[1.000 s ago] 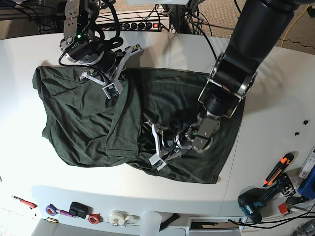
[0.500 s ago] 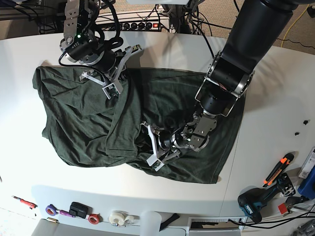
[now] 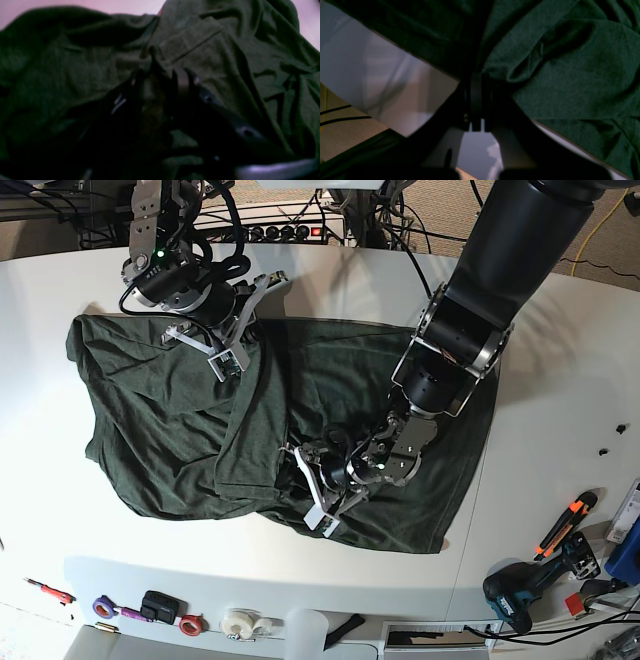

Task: Layout the t-shirt on the table in an organized manner, then fold the t-shirt properly
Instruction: 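Drag the left gripper across the t-shirt toward the right gripper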

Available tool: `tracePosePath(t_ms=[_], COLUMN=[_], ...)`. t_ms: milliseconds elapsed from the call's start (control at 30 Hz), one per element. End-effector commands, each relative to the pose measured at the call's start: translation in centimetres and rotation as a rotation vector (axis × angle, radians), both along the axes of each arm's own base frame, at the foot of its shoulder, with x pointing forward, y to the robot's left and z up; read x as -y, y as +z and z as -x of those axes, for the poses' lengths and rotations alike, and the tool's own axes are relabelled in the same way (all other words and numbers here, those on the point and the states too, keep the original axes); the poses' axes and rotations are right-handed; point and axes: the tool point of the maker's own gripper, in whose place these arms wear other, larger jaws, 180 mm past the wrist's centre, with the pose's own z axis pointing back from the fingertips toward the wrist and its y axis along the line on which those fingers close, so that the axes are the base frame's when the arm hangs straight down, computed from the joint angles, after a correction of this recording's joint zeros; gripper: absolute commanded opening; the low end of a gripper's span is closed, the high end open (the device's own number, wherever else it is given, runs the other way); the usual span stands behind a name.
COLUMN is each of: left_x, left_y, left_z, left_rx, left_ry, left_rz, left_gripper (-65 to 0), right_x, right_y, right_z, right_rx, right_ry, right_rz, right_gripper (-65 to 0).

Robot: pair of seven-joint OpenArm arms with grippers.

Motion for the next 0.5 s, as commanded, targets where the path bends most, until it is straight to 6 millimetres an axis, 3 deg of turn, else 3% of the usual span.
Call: tracePosePath(t_ms=[0,200,467], left_x=[0.9,0.4,1.8], left_y=[2.6,1.8,1.8], left_z=[-1.5,-1.5,-0.2], left_rx=[0.049,0.003,-0.08], left_ry=[0.008,0.06,0.056], left_rz=[0.043,0.039,0.143], left_gripper=[-44.4,-44.4,-44.4], right_x=[-0.3,-0.3,-0.3], right_y=[1.0,1.0,1.0], right_z=[-0.6,-0.6,-0.6], right_rx=[0.046,0.046,0.048], right_ry=[0.01,0.01,0.01], right_rz=[-0.013,-0.013,-0.015], right_gripper=[-65.0,-65.0,-65.0])
